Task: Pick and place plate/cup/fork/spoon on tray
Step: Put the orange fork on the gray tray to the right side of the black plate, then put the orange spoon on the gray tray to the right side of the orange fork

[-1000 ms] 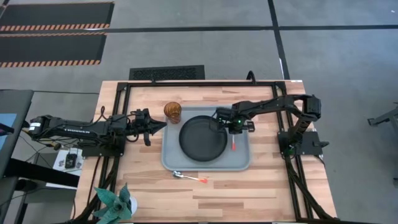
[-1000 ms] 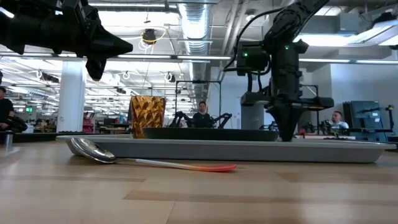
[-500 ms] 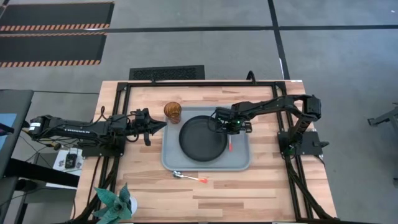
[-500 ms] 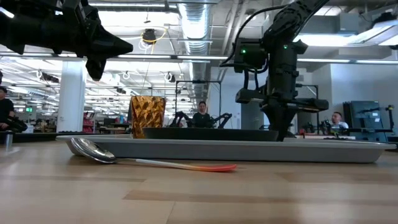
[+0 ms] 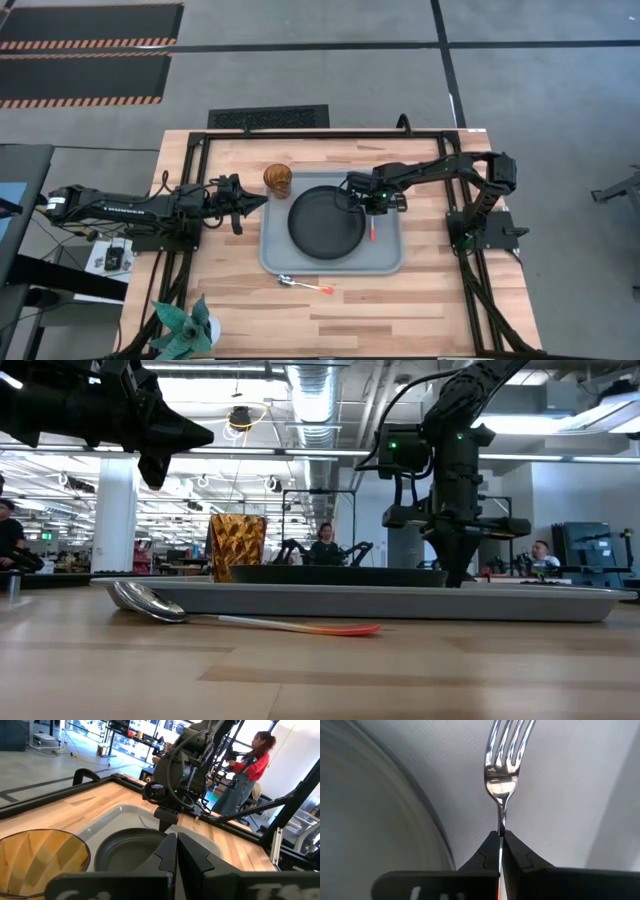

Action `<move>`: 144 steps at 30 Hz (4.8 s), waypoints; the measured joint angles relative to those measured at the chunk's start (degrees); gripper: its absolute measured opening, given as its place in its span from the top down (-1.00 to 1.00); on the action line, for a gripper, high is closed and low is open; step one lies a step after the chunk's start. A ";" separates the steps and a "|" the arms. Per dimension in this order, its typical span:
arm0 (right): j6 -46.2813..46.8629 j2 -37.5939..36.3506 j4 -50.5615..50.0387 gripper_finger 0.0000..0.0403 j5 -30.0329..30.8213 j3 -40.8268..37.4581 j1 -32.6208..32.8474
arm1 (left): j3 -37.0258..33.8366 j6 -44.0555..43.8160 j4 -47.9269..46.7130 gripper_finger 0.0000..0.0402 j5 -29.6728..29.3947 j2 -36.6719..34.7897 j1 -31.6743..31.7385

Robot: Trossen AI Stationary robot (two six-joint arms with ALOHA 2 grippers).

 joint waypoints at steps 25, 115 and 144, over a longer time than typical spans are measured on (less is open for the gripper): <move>-1.59 3.04 0.99 0.88 -1.43 0.17 0.05 | 0.00 0.02 0.07 1.00 0.02 0.01 0.00; -11.71 -14.74 -1.44 0.82 8.76 0.39 7.46 | 0.02 0.52 0.66 1.00 2.95 0.01 -0.02; -32.93 -18.30 19.96 0.97 21.27 0.41 37.69 | 18.50 -11.31 -28.05 1.00 -13.78 17.15 -33.42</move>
